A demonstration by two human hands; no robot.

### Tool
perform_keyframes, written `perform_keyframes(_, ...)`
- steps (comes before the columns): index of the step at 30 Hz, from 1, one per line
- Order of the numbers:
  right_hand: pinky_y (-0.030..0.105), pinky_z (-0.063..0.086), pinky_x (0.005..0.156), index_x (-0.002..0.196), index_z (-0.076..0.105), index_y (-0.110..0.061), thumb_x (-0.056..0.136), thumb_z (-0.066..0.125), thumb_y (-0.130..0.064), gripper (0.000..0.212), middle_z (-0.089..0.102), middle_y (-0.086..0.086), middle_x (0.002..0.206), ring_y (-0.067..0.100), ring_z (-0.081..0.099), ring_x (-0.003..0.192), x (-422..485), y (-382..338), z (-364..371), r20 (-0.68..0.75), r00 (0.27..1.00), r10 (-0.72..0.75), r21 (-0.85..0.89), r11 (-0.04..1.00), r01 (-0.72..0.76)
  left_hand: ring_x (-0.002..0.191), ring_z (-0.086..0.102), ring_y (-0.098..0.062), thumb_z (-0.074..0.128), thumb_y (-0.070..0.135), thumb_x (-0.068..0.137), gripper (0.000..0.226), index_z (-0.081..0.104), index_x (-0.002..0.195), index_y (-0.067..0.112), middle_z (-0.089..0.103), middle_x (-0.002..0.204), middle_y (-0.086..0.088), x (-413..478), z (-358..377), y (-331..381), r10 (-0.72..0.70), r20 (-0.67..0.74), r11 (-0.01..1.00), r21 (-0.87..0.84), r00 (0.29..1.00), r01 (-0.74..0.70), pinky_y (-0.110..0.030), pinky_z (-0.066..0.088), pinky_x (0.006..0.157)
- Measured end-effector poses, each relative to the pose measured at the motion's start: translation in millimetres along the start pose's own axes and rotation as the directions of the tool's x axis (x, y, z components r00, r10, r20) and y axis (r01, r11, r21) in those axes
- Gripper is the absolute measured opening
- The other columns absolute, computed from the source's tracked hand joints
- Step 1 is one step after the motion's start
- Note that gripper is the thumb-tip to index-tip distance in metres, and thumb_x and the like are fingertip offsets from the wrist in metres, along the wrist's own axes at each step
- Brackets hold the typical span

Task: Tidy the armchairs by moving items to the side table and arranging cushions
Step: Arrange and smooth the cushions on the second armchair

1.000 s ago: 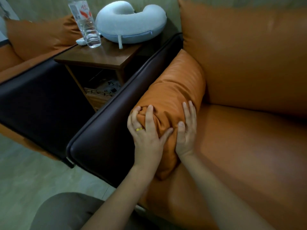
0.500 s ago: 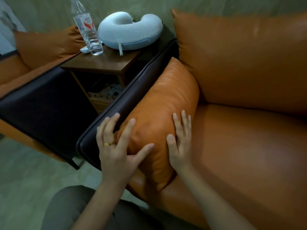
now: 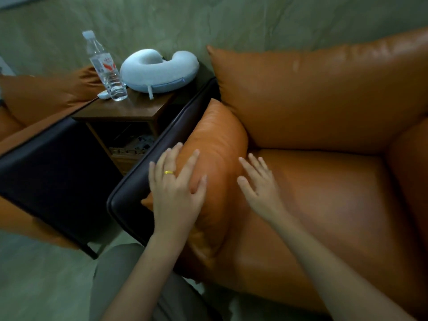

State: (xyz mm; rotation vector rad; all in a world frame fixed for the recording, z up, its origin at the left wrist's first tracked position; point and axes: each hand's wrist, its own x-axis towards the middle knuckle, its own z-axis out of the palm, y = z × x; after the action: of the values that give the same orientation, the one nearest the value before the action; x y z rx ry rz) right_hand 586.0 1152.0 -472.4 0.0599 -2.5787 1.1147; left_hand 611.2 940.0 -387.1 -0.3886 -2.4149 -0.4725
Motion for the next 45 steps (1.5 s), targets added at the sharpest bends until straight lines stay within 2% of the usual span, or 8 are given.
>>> perform_keyframes(4, 0.055, 0.021, 0.121, 0.151, 0.037, -0.042, 0.099, 0.052, -0.041, 0.055, 0.015, -0.009, 0.167, 0.017, 0.005, 0.155, -16.5, 27.0, -87.4, -0.185, 0.98, 0.076, -0.126, 0.987, -0.101, 0.145, 0.03, -0.015, 0.063, 0.037, 0.096, 0.064, 0.036, 0.154, 0.031, 0.04, 0.155, 0.002, 21.4, 17.7, 72.1, 0.121, 0.246, 0.911, -0.412, 0.962, -0.01, -0.028, 0.025, 0.118)
perform_keyframes(7, 0.052, 0.02, 0.122, 0.152, 0.038, -0.037, 0.099, 0.056, -0.034, 0.056, 0.012, -0.005, 0.168, 0.021, 0.003, 0.156, -38.5, 43.8, -158.6, -0.314, 0.937, 0.152, -0.195, 0.956, -0.221, 0.151, 0.022, -0.012, 0.056, 0.043, 0.098, 0.066, 0.028, 0.157, 0.035, 0.037, 0.159, 0.006, 30.9, 47.0, 130.8, 0.363, 0.348, 0.857, -0.49, 0.864, -0.163, -0.033, 0.028, 0.12)
perform_keyframes(14, 0.055, 0.014, 0.123, 0.154, 0.033, -0.034, 0.096, 0.054, -0.035, 0.062, 0.026, 0.001, 0.165, 0.027, 0.013, 0.154, -92.3, 78.6, -295.6, -0.491, 0.829, 0.267, -0.366, 0.801, -0.474, 0.153, 0.017, -0.01, 0.048, 0.043, 0.102, 0.058, 0.029, 0.157, 0.032, 0.034, 0.161, 0.008, 40.9, 121.8, 279.2, 0.611, 0.423, 0.721, -0.646, 0.67, -0.25, -0.035, 0.026, 0.121)
perform_keyframes(18, 0.055, 0.006, 0.123, 0.157, 0.026, -0.034, 0.097, 0.049, -0.041, 0.065, 0.03, -0.002, 0.163, 0.031, 0.016, 0.153, -102.5, 103.9, -349.0, -0.428, 0.788, 0.442, -0.438, 0.661, -0.609, 0.153, 0.018, -0.015, 0.045, 0.041, 0.105, 0.056, 0.03, 0.157, 0.027, 0.031, 0.163, 0.006, 57.7, 157.3, 354.1, 0.64, 0.464, 0.674, -0.721, 0.613, -0.158, -0.037, 0.024, 0.122)
perform_keyframes(23, 0.052, 0.018, 0.122, 0.159, 0.015, -0.039, 0.097, 0.046, -0.054, 0.071, 0.013, -0.006, 0.168, 0.029, 0.008, 0.155, -99.9, 134.3, -376.5, -0.242, 0.746, 0.62, -0.432, 0.62, -0.655, 0.151, 0.024, -0.02, 0.039, 0.035, 0.107, 0.05, 0.034, 0.156, 0.024, 0.03, 0.163, -0.002, 91.6, 202.9, 422.3, 0.61, 0.512, 0.646, -0.763, 0.605, -0.005, -0.036, 0.02, 0.123)
perform_keyframes(34, 0.056, 0.02, 0.12, 0.156, 0.015, -0.05, 0.087, 0.052, -0.068, 0.08, 0.002, -0.019, 0.167, 0.012, 0.001, 0.155, -65.0, 201.1, -399.0, -0.145, 0.81, 0.569, -0.273, 0.764, -0.585, 0.155, 0.004, -0.024, 0.043, 0.055, 0.1, 0.049, 0.044, 0.147, 0.043, 0.015, 0.168, 0.005, 162.0, 318.7, 506.6, 0.677, 0.518, 0.659, -0.742, 0.523, -0.119, -0.055, 0.008, 0.124)
perform_keyframes(39, 0.053, 0.018, 0.122, 0.156, 0.017, -0.05, 0.091, 0.054, -0.063, 0.076, 0.002, -0.02, 0.167, 0.009, 0.001, 0.154, -67.3, 213.2, -397.4, -0.146, 0.818, 0.556, -0.253, 0.779, -0.574, 0.153, 0.018, -0.025, 0.045, 0.057, 0.094, 0.055, 0.047, 0.146, 0.041, 0.018, 0.167, 0.004, 176.5, 341.1, 517.9, 0.661, 0.569, 0.695, -0.71, 0.489, -0.113, -0.047, 0.016, 0.124)
perform_keyframes(45, 0.049, 0.018, 0.123, 0.156, 0.002, -0.051, 0.097, 0.036, -0.065, 0.07, -0.004, -0.021, 0.166, 0.008, -0.002, 0.154, -91.0, 185.8, -393.2, -0.096, 0.787, 0.61, -0.35, 0.719, -0.6, 0.154, 0.015, -0.023, 0.031, 0.048, 0.104, 0.058, 0.021, 0.159, 0.034, 0.013, 0.168, 0.0, 175.4, 330.0, 499.7, 0.591, 0.666, 0.772, -0.63, 0.455, -0.08, -0.038, 0.013, 0.122)
